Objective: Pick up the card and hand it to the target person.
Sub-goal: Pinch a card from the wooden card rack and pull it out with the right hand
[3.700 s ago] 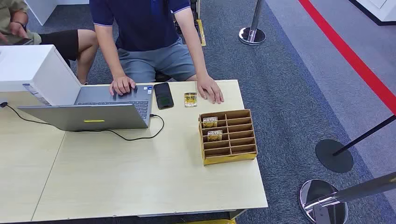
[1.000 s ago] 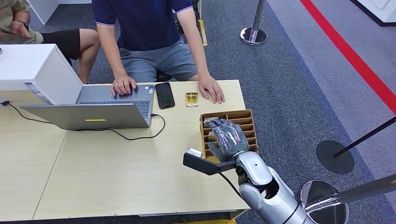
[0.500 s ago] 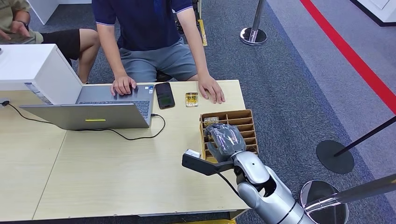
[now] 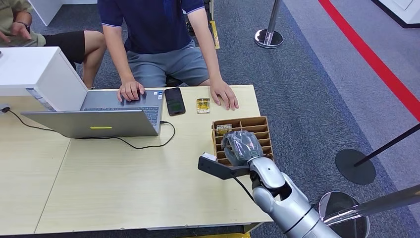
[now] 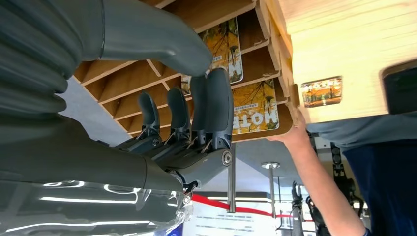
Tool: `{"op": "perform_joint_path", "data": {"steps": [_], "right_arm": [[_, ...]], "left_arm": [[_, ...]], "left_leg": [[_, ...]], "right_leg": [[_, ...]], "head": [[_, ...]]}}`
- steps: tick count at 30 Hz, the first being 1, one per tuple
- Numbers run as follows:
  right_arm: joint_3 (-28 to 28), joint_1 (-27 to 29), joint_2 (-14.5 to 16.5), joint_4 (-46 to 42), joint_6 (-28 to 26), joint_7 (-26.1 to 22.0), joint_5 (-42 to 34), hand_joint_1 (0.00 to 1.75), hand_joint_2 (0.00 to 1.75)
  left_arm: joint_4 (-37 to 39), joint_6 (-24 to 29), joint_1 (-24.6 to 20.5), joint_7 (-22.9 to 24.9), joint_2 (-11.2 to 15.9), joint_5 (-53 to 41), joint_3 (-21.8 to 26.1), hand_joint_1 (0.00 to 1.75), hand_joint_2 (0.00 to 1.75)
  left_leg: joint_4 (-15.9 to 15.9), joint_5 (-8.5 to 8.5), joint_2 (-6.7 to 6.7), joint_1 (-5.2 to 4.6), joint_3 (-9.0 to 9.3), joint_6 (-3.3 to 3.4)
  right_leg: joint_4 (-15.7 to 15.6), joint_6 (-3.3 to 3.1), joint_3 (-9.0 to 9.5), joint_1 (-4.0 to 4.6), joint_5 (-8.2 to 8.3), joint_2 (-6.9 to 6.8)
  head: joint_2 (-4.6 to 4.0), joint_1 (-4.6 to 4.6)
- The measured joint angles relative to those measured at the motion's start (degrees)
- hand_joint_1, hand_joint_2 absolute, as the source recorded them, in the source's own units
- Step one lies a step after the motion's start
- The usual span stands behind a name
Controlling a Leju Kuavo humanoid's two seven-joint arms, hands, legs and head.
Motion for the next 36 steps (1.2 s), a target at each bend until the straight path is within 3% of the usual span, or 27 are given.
{"op": "perform_joint_path", "data": {"steps": [22, 36], "right_arm": [[-0.21, -3.13, -0.09, 4.57, -1.06, 0.25, -0.84, 0.97, 1.75], [-0.21, -3.22, -0.09, 5.17, -1.06, 0.2, -1.72, 1.01, 1.75]], "left_arm": [[0.0, -0.23, 0.02, 0.46, 0.0, -0.24, 0.0, 0.0, 1.75], [0.0, -0.23, 0.02, 0.45, 0.0, -0.24, 0.0, 0.0, 1.75]], "left_leg": [[0.0, 0.0, 0.01, 0.0, 0.01, 0.0], [0.0, 0.0, 0.01, 0.0, 0.0, 0.0]], "right_leg": [[0.0, 0.0, -0.01, 0.0, 0.0, 0.01], [0.0, 0.0, -0.02, 0.0, 0.0, 0.01]], "head": [[0.0, 0.0], [0.0, 0.0]]}}
